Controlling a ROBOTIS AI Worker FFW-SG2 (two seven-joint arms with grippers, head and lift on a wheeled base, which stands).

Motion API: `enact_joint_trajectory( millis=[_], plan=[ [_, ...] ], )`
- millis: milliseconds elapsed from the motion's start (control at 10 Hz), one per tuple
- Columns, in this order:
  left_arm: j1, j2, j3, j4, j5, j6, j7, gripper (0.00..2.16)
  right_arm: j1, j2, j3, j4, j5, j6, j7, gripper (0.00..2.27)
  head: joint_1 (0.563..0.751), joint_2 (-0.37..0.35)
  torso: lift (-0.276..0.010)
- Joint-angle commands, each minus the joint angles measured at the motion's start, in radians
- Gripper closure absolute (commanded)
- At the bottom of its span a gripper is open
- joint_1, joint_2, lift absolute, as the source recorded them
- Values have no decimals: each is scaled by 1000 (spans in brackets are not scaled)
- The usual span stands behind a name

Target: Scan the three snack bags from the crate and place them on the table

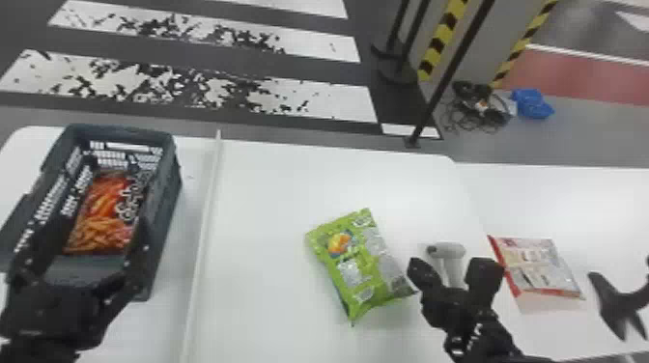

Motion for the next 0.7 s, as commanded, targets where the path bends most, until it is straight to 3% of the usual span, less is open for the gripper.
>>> enact_joint_trajectory(
  millis=[0,200,600],
  plan=[
    [3,-1,-9,4,0,-20,13,66,71,4,-1,-49,-28,-59,2,2236,695,-229,-37],
    [3,-2,-29,10,-2,-33,57,66,119,15,-1,-66,-73,-83,5,2236,695,-223,-37],
    [6,-4,-35,24,-6,-79,69,66,151,42,21,-85,-84,-123,23,2240,695,-195,-37]
  ],
)
